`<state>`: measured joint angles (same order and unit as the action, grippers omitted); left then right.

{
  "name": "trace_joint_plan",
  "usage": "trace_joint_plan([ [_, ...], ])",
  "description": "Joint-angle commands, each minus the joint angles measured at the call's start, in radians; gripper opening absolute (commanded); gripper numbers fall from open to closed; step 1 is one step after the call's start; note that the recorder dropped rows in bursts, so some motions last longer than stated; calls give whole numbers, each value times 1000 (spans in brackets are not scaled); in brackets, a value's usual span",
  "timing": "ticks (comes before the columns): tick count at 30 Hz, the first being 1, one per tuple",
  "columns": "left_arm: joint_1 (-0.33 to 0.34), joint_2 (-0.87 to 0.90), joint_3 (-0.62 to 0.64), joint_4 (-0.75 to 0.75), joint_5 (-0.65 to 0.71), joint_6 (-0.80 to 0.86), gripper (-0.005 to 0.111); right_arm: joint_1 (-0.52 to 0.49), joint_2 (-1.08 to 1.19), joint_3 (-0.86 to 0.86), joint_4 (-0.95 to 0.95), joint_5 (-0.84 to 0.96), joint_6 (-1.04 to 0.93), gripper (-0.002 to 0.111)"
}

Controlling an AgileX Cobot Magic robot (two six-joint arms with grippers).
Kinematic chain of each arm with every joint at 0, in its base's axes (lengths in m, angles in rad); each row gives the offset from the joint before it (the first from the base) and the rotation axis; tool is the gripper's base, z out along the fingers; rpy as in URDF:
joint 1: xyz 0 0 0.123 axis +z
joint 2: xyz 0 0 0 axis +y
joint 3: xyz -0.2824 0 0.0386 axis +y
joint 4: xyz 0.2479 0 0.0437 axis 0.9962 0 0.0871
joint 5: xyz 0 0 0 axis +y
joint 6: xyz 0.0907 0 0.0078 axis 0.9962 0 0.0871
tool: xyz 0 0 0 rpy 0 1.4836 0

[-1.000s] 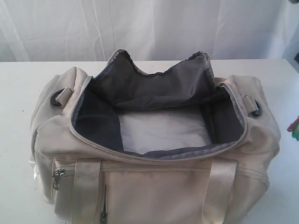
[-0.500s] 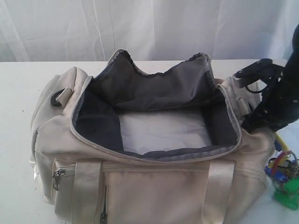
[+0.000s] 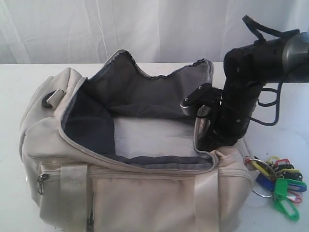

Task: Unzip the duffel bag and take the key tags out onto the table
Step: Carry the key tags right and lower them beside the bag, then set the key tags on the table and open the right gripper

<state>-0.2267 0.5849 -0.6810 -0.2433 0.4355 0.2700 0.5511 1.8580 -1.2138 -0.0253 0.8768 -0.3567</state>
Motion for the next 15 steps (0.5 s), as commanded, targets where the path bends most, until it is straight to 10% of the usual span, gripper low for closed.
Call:
trace_joint_plan([
  [1, -6, -8, 5, -18, 1, -5, 0, 54, 17, -64, 154, -88, 4, 0],
  [15, -6, -8, 5, -22, 1, -5, 0, 57, -81, -111, -71, 145, 174, 0],
])
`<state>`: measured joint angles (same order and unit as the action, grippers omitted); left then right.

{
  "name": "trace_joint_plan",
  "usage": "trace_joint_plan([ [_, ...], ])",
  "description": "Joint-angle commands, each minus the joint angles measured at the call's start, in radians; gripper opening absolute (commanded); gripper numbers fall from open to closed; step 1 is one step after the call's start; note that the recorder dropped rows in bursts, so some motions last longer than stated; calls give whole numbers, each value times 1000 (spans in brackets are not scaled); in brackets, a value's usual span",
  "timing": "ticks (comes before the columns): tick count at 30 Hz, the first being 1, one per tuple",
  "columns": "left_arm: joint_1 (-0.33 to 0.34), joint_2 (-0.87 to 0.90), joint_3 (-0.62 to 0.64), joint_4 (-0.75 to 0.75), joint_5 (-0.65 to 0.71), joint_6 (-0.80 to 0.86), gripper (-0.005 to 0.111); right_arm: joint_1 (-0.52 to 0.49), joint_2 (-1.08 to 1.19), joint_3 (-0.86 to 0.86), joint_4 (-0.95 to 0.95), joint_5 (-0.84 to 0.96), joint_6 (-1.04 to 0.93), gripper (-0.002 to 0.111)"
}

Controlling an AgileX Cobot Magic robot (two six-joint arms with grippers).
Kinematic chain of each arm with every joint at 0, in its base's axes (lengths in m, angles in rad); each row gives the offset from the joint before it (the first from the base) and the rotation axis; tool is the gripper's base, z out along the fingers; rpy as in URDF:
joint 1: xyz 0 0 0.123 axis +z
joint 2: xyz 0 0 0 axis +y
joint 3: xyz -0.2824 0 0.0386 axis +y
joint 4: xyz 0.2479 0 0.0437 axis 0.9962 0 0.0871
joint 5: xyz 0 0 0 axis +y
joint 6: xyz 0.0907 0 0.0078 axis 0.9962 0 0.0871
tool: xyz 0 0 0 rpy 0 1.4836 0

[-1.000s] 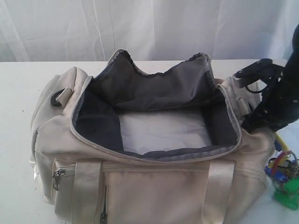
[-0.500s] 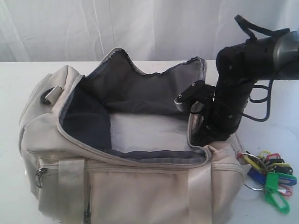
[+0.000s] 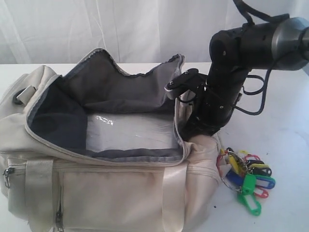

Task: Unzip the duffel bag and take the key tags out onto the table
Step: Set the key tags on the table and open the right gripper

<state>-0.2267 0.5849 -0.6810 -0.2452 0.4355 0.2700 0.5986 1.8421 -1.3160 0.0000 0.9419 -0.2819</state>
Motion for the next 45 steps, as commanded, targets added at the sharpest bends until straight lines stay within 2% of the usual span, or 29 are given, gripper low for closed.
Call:
trace_joint_plan([
  [1, -6, -8, 5, -20, 1, -5, 0, 9, -83, -9, -143, 101, 124, 0],
  [4, -6, -8, 5, -20, 1, -5, 0, 5, -134, -7, -237, 115, 193, 0],
  [12, -6, -8, 5, -20, 1, -5, 0, -52, -195, 74, -240, 61, 251, 0],
  [24, -6, -8, 5, -20, 1, -5, 0, -138, -256, 435, -247, -434, 463, 0],
  [29, -6, -8, 5, -20, 1, -5, 0, -145, -256, 524, -240, -543, 489, 0],
  [32, -6, -8, 5, -20, 1, -5, 0, -145, -256, 540, -240, -567, 489, 9],
  [36, -6, -8, 5, -22, 1, -5, 0, -145, -258, 526, -240, -548, 491, 37],
  [39, -6, -8, 5, -22, 1, -5, 0, -145, -282, 510, -240, -521, 491, 52],
  [41, -6, -8, 5, -22, 1, -5, 0, -145, -310, 494, -240, -475, 491, 54],
  [45, -6, -8, 5, -22, 1, -5, 0, -145, -380, 459, -240, -239, 487, 53],
])
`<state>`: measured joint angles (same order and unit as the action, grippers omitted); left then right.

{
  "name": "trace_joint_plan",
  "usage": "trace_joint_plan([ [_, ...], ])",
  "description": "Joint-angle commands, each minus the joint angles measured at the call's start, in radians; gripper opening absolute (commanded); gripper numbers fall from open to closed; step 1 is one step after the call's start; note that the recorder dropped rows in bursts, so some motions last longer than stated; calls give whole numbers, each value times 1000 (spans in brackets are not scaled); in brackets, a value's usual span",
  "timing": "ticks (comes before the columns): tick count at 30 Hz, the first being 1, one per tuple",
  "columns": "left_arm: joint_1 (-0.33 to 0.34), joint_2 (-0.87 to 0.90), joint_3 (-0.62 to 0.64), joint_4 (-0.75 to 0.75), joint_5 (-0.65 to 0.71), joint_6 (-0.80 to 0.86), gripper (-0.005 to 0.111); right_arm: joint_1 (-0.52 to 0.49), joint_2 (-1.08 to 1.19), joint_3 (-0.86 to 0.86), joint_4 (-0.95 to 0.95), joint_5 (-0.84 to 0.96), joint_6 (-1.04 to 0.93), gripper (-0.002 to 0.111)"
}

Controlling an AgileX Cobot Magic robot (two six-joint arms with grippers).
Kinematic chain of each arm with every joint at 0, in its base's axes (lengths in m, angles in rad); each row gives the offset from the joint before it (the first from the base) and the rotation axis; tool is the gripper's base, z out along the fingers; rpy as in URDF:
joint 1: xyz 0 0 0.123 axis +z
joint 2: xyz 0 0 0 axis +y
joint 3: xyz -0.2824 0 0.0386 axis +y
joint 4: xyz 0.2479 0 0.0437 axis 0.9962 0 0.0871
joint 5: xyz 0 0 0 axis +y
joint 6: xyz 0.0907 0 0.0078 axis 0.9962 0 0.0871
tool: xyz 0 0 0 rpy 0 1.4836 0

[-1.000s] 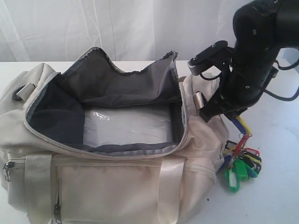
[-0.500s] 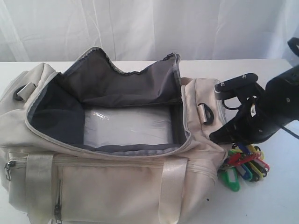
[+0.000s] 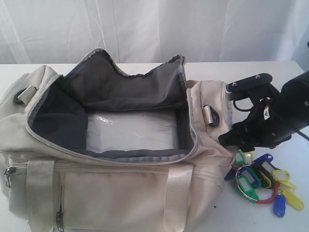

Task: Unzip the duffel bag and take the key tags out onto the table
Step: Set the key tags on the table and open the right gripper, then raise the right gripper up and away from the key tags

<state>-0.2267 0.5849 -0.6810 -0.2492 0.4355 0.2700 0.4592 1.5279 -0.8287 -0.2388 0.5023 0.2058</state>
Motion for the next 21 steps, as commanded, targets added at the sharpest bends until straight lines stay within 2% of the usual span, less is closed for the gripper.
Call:
trace_joint_plan([
  [1, -6, -8, 5, -18, 1, -5, 0, -6, -85, -30, 1, 272, 0, 53],
  [4, -6, -8, 5, -20, 1, -5, 0, -6, -119, -30, 40, 453, -11, 48],
  [5, -6, -8, 5, -20, 1, -5, 0, -6, -121, -25, 77, 545, -59, 41],
  [6, -6, -8, 5, -20, 1, -5, 0, -6, -119, -13, 103, 553, -84, 38],
  [7, -6, -8, 5, -20, 1, -5, 0, -6, -117, 17, 153, 531, -139, 32],
  [9, -6, -8, 5, -20, 1, -5, 0, -6, -93, 56, 199, 440, -155, 28],
  [13, -6, -8, 5, -20, -1, -5, 0, -6, -31, 68, 207, 271, -161, 28],
  [15, -6, -8, 5, -20, -3, -5, 0, -6, -97, 71, 209, 196, -159, 17],
  [16, -6, -8, 5, -20, -7, -5, 0, -6, -181, 75, 209, 141, -159, 4],
  [17, -6, -8, 5, -20, -9, -5, 0, -6, -233, 75, 209, 127, -157, 0],
  [21, -6, -8, 5, -20, -13, -1, 0, -6, -497, 75, 193, 88, -157, 0],
])
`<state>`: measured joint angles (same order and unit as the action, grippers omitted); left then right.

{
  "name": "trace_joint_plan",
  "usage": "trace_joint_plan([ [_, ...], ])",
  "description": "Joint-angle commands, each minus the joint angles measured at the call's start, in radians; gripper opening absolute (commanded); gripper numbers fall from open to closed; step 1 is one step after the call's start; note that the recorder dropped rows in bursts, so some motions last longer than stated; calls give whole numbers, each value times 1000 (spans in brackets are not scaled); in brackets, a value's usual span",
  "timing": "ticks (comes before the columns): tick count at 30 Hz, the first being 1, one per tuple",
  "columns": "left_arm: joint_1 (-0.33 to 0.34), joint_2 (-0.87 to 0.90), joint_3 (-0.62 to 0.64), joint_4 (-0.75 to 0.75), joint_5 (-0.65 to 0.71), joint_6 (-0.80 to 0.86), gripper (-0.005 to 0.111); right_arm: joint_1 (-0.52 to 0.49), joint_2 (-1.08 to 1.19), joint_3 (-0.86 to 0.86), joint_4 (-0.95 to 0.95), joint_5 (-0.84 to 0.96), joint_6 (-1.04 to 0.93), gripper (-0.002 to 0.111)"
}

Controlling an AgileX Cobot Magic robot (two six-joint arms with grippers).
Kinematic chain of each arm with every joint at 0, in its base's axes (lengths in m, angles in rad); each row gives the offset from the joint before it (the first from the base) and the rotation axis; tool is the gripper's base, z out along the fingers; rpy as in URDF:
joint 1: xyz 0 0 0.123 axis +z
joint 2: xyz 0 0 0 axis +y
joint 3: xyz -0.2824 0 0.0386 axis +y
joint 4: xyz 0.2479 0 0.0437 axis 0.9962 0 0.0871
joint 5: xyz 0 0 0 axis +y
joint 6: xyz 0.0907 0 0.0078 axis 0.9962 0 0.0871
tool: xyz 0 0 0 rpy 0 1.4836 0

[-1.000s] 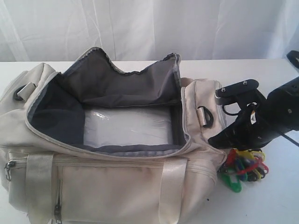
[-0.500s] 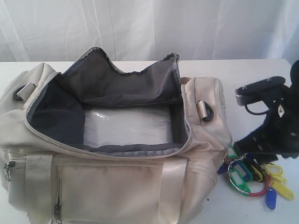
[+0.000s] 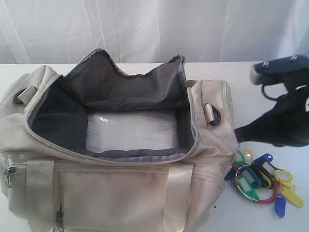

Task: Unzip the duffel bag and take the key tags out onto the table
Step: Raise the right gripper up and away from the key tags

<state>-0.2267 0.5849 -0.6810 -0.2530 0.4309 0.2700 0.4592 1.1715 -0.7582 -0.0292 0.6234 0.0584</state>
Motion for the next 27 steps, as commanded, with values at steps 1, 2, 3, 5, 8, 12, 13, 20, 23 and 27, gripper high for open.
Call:
trace_joint_plan([
  [1, -6, -8, 5, -16, -11, -1, 0, -6, -172, 5, -29, -77, -10, 0],
  [2, -6, -8, 5, -16, -14, -1, 0, -6, -199, 5, -34, -129, -10, 0],
  [3, -6, -8, 5, -16, -16, -1, 0, -6, -218, 5, -34, -170, -10, 0],
  [5, -6, -8, 5, -3, -20, -1, 0, -6, -257, 5, -30, -247, -10, 0],
  [8, -6, -4, 11, 0, -18, 71, 0, -6, -297, 5, -30, -296, -10, 0],
  [12, -6, -2, 43, 0, -7, 69, 0, -6, -334, 5, -19, -298, -6, 0],
  [13, -6, -2, 49, 0, 3, 67, 0, -6, -339, 5, -19, -296, -6, 0],
  [20, -6, -2, 53, -55, 44, 40, 0, -6, -355, 5, -19, -294, -6, 0],
  [23, -6, -2, 53, -55, 44, 40, 0, -6, -355, 5, -19, -289, -6, 0],
  [27, -6, -2, 53, -55, 42, 42, 0, -6, -355, 5, -19, -289, -6, 0],
])
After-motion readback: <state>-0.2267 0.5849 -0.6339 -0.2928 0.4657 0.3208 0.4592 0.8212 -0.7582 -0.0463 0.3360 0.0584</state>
